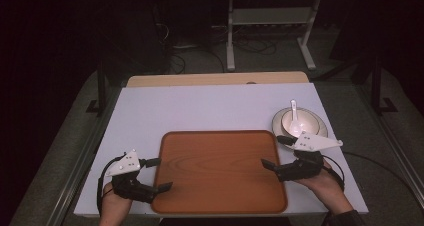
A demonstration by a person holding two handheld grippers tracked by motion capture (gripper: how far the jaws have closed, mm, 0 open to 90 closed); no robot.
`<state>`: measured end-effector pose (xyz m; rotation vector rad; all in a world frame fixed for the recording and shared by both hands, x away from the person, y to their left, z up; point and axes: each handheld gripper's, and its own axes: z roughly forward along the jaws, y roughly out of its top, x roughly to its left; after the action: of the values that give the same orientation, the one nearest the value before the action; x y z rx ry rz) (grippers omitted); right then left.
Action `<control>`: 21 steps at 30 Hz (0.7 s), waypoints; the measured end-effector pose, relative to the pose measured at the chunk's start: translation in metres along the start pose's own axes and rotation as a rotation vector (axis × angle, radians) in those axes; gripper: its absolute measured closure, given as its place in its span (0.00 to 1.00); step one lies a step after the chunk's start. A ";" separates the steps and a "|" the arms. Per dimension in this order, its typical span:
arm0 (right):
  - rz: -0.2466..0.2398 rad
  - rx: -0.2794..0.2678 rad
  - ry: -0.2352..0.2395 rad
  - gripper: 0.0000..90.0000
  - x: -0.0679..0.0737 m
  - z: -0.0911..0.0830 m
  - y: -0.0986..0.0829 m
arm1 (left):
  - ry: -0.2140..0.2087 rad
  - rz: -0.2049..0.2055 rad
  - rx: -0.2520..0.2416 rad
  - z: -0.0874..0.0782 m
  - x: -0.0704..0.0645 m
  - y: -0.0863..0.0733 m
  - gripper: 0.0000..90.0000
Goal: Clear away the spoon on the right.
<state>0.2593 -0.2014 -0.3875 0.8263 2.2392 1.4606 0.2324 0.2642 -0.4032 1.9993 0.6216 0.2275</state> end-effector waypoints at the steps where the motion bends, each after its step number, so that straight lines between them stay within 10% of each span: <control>1: -0.001 0.002 -0.001 0.09 -0.001 0.001 0.001 | 0.000 0.001 0.001 0.000 0.000 0.000 0.15; 21: 0.012 0.024 -0.021 0.09 -0.018 0.016 0.012 | -0.009 -0.002 -0.009 0.000 0.001 0.000 0.15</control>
<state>0.2857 -0.1975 -0.3838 0.8600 2.2445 1.4262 0.2333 0.2642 -0.4035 1.9900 0.6160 0.2188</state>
